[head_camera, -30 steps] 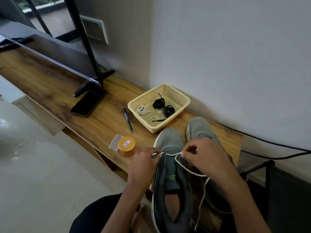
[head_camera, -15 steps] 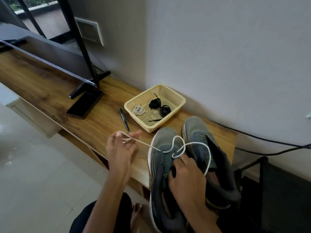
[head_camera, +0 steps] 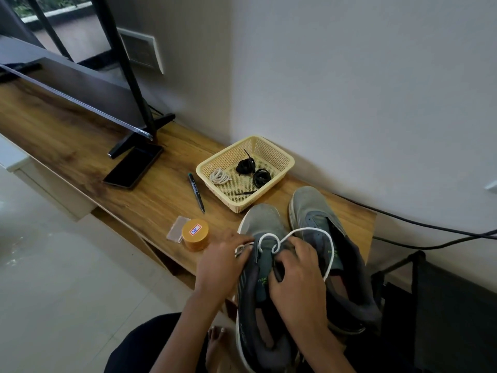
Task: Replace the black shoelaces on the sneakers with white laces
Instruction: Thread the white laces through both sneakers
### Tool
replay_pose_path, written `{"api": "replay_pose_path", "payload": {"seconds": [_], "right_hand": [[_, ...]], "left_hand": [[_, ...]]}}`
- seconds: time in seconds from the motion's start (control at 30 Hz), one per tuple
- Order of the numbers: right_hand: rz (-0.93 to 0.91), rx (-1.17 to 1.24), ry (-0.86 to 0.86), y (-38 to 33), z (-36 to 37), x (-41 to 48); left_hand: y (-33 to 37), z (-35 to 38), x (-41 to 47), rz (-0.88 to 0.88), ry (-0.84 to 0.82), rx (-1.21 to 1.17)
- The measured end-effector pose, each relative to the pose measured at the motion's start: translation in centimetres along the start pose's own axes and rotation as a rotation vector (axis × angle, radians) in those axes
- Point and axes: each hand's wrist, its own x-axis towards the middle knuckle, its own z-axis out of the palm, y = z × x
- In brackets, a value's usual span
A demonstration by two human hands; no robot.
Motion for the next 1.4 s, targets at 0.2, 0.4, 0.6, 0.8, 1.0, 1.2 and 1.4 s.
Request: {"api": "replay_pose_path", "payload": {"seconds": [0.2,0.4,0.6,0.8,1.0,1.2,1.4], "right_hand": [[0.036,0.003,0.020,-0.3,0.5,0.0],[0.095,0.004,-0.021,-0.3,0.7,-0.1],[0.139,0.043,-0.100,-0.5,0.7,-0.2],[0.146,0.034,-0.090,-0.8,0.7,-0.2],[0.132,0.022,-0.087,-0.8,0.5,-0.3],[0.090,0.205,-0.122,-1.2,-2.6,0.3],[0.328,0.449,0.149,1.0,-7.2,-3.9]], "left_hand": [[0.4,-1.1,0.2,-0.208,0.199,-0.056],[-1.5,-4.1,0.4,-0.526,0.635,-0.366],[-1.2,-3.8,0.5,-0.528,0.787,-0.381],[-1.9,-4.6,0.7,-0.656,0.913,-0.520],[-1.8,-5.9,0.4,-0.661,1.000,-0.516],[0.0,-6.8,-1.6,-0.476,0.611,-0.460],[2.4,-9.2,-5.0,-0.425,0.326,-0.598]]}}
